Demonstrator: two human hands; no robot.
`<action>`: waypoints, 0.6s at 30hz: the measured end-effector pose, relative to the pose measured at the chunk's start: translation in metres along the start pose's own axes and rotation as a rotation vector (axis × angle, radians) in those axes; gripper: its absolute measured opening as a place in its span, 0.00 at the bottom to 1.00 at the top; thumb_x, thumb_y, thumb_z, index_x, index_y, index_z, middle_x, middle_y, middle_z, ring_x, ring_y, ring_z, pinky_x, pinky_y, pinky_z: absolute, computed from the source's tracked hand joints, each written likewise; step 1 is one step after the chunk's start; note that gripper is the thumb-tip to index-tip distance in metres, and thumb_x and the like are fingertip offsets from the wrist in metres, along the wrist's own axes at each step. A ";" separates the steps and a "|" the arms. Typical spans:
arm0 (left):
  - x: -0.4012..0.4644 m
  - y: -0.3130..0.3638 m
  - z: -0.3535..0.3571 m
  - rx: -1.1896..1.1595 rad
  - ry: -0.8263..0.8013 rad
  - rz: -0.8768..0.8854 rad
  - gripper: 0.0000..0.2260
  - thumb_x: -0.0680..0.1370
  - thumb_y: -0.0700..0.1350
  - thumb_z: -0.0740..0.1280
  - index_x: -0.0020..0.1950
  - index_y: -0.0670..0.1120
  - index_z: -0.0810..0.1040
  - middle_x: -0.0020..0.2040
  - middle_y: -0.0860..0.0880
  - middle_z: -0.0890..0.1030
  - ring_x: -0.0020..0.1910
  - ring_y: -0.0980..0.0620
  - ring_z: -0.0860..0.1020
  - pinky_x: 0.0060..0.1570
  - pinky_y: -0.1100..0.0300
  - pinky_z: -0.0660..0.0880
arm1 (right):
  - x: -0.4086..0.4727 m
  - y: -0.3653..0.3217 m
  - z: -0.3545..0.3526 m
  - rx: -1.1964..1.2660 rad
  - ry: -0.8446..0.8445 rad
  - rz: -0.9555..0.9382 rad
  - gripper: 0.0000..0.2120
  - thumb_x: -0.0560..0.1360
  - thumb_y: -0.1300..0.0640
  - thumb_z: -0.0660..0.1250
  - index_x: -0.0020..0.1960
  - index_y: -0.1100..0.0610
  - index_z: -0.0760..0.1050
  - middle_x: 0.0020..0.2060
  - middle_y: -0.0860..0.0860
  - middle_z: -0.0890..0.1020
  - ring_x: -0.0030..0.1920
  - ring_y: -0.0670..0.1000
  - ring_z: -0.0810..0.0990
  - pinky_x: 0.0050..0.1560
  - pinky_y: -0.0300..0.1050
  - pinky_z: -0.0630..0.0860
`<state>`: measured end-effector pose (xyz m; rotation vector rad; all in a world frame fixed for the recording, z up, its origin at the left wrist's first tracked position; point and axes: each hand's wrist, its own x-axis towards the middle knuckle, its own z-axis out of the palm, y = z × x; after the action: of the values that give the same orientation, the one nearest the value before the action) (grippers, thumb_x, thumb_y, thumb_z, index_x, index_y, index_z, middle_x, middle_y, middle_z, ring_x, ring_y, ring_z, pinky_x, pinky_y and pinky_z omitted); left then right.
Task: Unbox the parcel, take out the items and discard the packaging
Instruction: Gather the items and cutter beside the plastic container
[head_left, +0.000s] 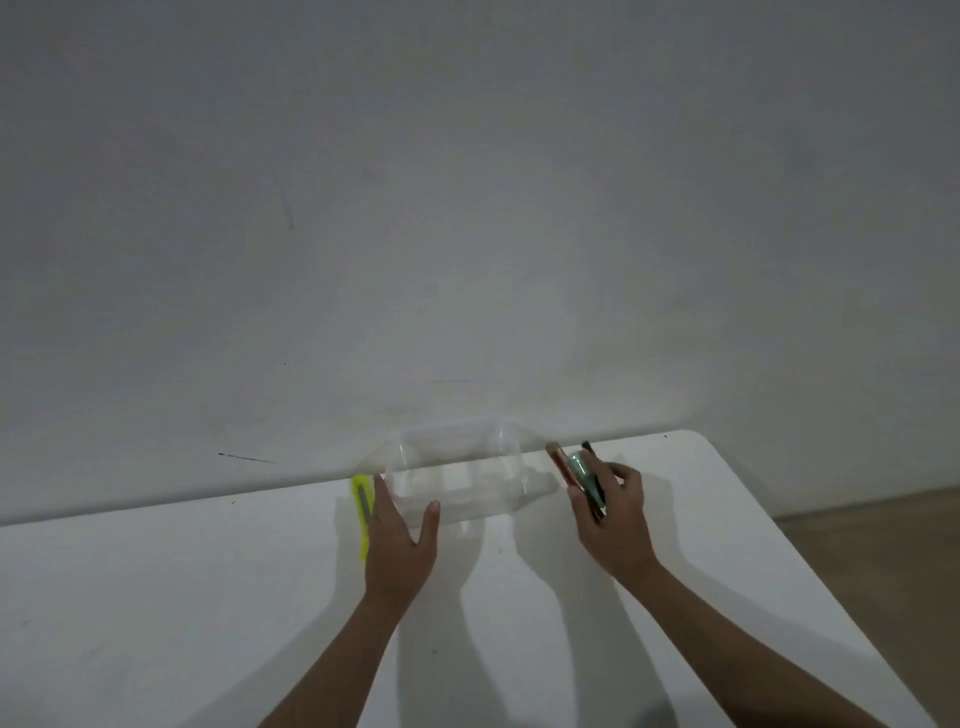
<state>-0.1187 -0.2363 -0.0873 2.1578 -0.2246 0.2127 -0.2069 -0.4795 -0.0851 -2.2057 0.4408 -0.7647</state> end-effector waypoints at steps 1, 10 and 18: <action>0.000 0.001 0.002 -0.013 0.018 -0.003 0.41 0.74 0.62 0.61 0.76 0.38 0.50 0.77 0.42 0.55 0.75 0.54 0.47 0.70 0.60 0.53 | 0.005 -0.014 0.000 0.081 0.001 -0.039 0.28 0.73 0.46 0.62 0.70 0.56 0.68 0.55 0.55 0.69 0.56 0.50 0.71 0.54 0.34 0.71; 0.005 0.001 0.007 -0.091 0.076 -0.014 0.35 0.75 0.60 0.62 0.75 0.43 0.56 0.75 0.48 0.61 0.75 0.50 0.58 0.71 0.56 0.60 | 0.085 -0.084 0.050 -0.086 -0.803 -0.303 0.23 0.74 0.48 0.66 0.69 0.48 0.69 0.56 0.54 0.72 0.58 0.50 0.72 0.59 0.40 0.68; 0.006 -0.002 0.010 -0.106 0.097 -0.036 0.36 0.74 0.60 0.62 0.76 0.44 0.56 0.72 0.57 0.56 0.74 0.59 0.53 0.69 0.67 0.54 | 0.112 -0.096 0.074 -0.089 -0.966 -0.156 0.21 0.73 0.59 0.69 0.65 0.49 0.74 0.64 0.49 0.76 0.64 0.50 0.74 0.59 0.37 0.69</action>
<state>-0.1116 -0.2438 -0.0923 2.0392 -0.1377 0.2784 -0.0669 -0.4344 -0.0103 -2.4004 -0.1905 0.2996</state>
